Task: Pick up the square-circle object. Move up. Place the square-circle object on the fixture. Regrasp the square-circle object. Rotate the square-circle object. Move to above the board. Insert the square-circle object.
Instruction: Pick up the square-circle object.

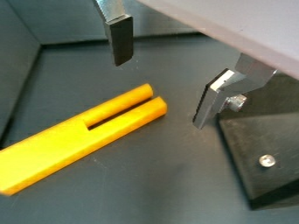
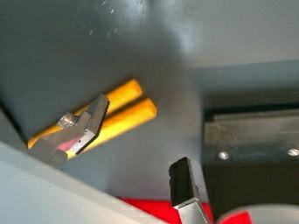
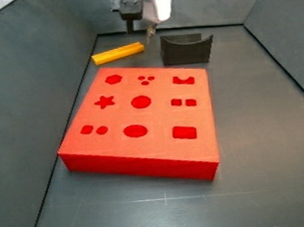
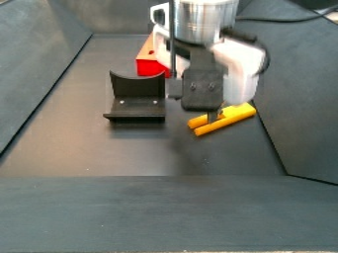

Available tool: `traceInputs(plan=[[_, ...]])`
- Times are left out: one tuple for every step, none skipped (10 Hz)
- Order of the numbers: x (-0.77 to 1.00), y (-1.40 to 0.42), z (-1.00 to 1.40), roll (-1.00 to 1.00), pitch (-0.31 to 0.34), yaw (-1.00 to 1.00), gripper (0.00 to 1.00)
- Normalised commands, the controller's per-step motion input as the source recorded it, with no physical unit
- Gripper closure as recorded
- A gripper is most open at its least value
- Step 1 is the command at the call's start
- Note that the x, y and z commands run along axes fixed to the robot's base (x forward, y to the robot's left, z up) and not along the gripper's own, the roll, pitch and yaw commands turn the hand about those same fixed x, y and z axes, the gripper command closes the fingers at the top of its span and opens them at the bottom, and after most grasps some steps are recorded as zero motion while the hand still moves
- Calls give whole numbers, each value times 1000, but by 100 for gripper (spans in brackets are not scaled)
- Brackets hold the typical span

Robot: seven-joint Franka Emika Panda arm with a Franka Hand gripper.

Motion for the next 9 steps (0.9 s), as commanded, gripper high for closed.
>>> traceInputs(plan=[[-126,37,-394,-139,-274,-454,0],[-169,23,-249,-147,-314,-391,0],[-217,51,-237,-186,-354,-320,0],[-226,80,-257,-234,-373,-257,0],[-211,103,-266,-253,-361,-226,0],[-231,109,-260,-293,-363,-197,0],[-223,97,-231,-327,-347,-157,0],[-129,94,-320,-307,-293,-86,0],[0,0,-103,-79,-111,0,0]])
